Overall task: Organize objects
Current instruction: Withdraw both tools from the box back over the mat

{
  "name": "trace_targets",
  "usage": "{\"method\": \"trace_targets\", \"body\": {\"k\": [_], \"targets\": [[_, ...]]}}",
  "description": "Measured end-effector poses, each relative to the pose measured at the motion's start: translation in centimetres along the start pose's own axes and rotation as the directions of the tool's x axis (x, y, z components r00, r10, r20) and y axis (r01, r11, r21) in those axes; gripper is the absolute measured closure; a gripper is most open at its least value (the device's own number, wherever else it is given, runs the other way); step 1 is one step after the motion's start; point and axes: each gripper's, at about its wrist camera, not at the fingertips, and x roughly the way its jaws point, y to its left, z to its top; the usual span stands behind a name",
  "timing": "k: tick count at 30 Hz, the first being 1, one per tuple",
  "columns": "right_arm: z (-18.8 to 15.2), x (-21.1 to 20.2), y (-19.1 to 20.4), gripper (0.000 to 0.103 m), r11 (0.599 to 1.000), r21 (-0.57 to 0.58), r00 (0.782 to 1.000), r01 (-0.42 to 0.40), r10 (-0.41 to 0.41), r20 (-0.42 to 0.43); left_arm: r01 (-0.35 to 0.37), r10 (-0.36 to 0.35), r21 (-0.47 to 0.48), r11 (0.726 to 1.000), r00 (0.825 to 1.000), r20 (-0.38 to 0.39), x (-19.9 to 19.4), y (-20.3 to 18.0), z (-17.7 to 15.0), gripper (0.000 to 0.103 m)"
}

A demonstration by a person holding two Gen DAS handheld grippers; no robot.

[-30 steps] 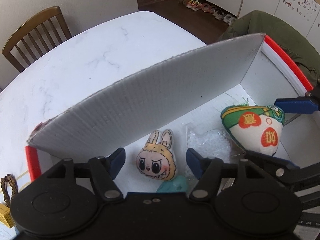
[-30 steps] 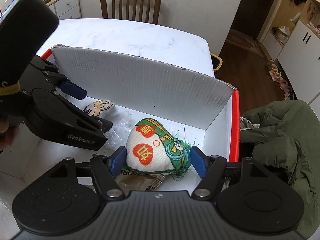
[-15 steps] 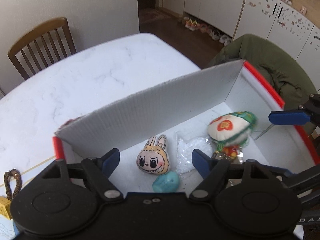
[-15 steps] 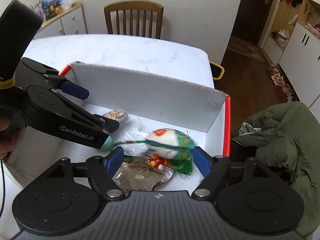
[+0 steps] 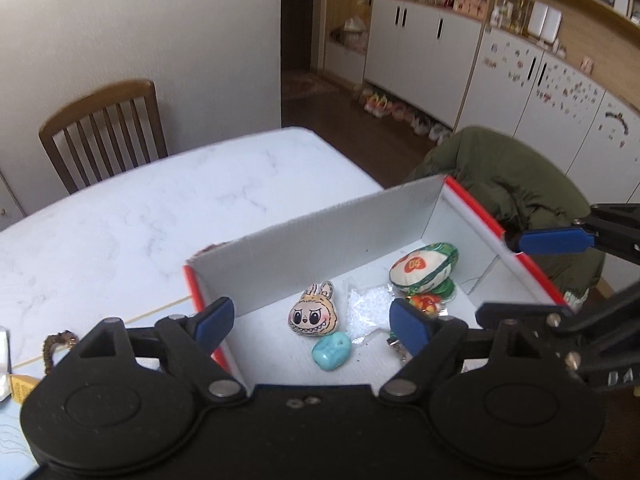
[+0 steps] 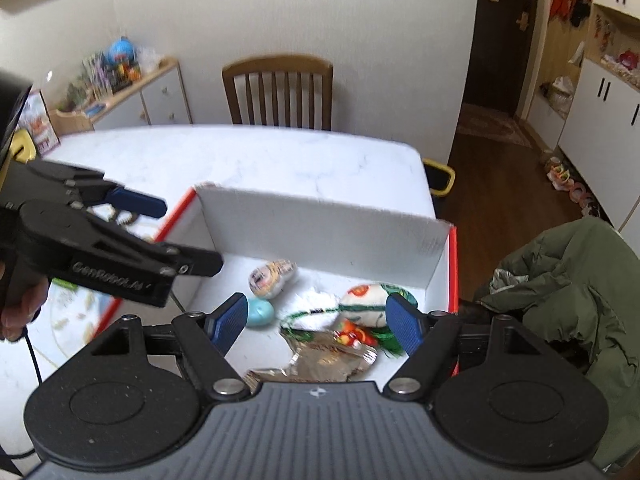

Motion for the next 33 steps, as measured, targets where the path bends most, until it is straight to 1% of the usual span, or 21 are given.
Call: {"method": "trace_targets", "body": {"k": [6,12,14,15,19,24,33], "targets": [[-0.1,-2.6,1.7,0.027,0.999,0.037,0.998,-0.025,0.023,0.062,0.01,-0.011,0.005,1.0,0.996,0.086,-4.6,0.8,-1.4,0.015],[-0.2,-3.7,4.5,0.027,0.997,0.062,0.994,-0.045,0.039,0.1,0.013,-0.011,-0.016,1.0,0.992,0.126,-8.0,2.7,-2.9,0.012],[-0.3,-4.1,5.6,0.027,0.996,0.064,0.993,-0.06,0.053,0.107,0.008,-0.004,-0.027,1.0,0.99,0.14,-8.9,3.5,-3.5,0.01],[-0.3,-4.2,6.3,0.025,0.996,0.061,0.992,-0.066,0.059,0.111,0.0,0.004,-0.029,1.0,0.989,0.15,-9.4,3.9,-3.9,0.01],[-0.2,-4.3,9.0,0.024,0.994,0.062,0.989,-0.093,0.085,0.121,-0.03,0.038,-0.043,0.999,0.981,0.192,-11.4,6.0,-5.3,0.005],[-0.1,-4.0,12.5,0.021,0.99,0.06,0.986,-0.126,0.119,0.118,-0.05,0.063,-0.068,0.996,0.977,0.204,-13.3,9.1,-6.9,0.002],[1.0,-2.5,19.0,0.02,0.99,0.049,0.988,-0.13,0.126,0.088,-0.063,0.083,-0.111,0.992,0.978,0.19,-14.7,15.0,-9.1,0.001]]}}
